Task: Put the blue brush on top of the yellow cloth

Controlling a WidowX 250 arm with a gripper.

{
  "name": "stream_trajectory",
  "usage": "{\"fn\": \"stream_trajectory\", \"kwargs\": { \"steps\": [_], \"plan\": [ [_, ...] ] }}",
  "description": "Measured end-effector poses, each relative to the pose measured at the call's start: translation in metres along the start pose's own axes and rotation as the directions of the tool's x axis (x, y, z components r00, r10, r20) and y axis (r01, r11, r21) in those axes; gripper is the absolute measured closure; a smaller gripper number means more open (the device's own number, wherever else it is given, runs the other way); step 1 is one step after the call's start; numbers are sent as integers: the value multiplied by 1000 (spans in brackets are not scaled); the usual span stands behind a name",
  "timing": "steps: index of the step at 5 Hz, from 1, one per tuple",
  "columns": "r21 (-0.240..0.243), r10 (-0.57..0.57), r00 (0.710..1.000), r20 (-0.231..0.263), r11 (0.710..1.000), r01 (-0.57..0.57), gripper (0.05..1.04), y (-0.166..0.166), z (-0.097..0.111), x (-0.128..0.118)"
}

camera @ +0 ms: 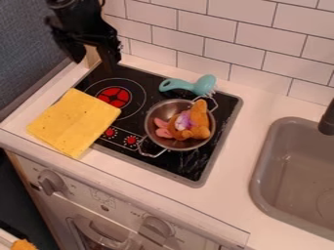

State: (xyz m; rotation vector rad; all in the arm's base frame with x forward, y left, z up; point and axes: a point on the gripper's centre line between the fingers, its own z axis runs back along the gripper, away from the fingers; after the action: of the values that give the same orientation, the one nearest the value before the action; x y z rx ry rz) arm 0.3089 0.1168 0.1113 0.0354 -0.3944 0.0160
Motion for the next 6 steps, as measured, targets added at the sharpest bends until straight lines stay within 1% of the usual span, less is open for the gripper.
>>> {"fn": "stream_trajectory", "kwargs": {
  "steps": [1,2,3,4,5,6],
  "plan": [
    [-34,-93,996,1,995,93,83,4,-7,15],
    [-91,-184,983,8,979,184,83,2,-23,29],
    [-120,-361,932,34,924,362,83,-12,-36,40],
    [-130,-557,830,15,822,554,83,-27,-49,42],
    [-147,-676,737,14,728,670,83,-49,-59,44],
    [-144,-760,650,17,641,754,83,-67,-64,47]
  ]
}}
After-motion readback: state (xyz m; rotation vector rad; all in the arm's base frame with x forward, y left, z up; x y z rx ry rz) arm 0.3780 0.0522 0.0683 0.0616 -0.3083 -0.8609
